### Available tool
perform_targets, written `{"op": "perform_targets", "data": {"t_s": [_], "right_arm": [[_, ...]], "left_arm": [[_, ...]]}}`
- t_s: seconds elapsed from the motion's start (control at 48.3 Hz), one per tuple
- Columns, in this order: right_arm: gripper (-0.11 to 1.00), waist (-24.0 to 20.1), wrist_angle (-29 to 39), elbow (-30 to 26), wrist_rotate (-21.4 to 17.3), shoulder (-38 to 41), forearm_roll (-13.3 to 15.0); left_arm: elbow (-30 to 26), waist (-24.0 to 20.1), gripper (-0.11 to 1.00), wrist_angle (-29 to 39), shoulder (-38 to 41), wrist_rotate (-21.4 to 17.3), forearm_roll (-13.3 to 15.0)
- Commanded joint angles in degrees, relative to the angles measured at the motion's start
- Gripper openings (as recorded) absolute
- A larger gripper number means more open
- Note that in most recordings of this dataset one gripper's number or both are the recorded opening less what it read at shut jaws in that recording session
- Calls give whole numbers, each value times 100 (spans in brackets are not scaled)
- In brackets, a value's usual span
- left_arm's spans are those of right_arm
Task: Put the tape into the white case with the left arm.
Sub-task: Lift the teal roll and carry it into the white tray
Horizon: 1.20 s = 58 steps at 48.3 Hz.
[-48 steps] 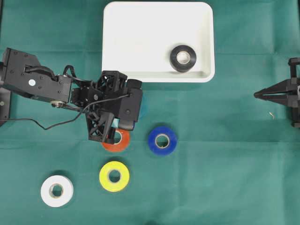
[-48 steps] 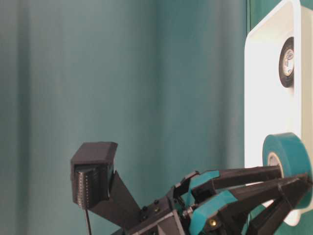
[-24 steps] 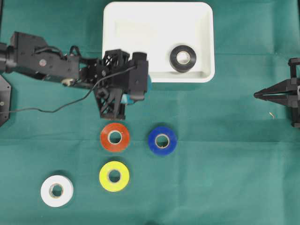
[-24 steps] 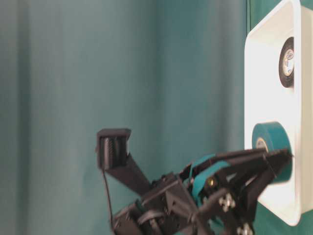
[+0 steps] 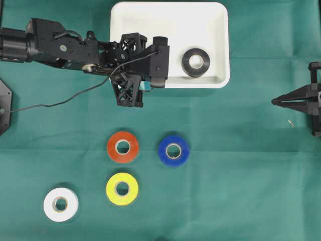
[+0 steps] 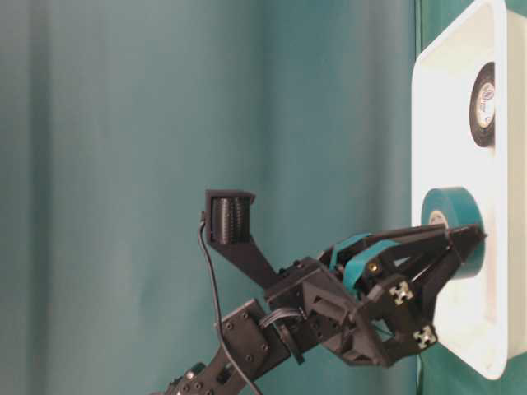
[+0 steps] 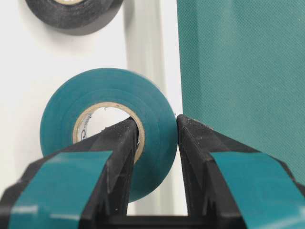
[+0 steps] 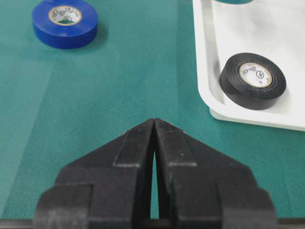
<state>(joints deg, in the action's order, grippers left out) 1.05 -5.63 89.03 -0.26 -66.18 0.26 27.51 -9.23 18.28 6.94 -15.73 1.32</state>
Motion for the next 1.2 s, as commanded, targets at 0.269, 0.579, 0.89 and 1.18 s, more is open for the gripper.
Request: {"op": "perform_targets", "data": {"t_s": [0.269,0.579,0.89,1.18], "right_arm": [[-9,9,-62,-62,0,44,9],[-9,0,-62,-62,0,44,9],[-9,0,-53,-62,0,44,9],[-9,0,-53,-62,0,44,9]], "left_arm": [[-176,-26,24,-53,-44,0,-9],[-141,-26,25,-255,-44,26,-18],[-123,9,81,-413,-44,26,-18],[-114,35,80,-413,-53,26,-9]]}}
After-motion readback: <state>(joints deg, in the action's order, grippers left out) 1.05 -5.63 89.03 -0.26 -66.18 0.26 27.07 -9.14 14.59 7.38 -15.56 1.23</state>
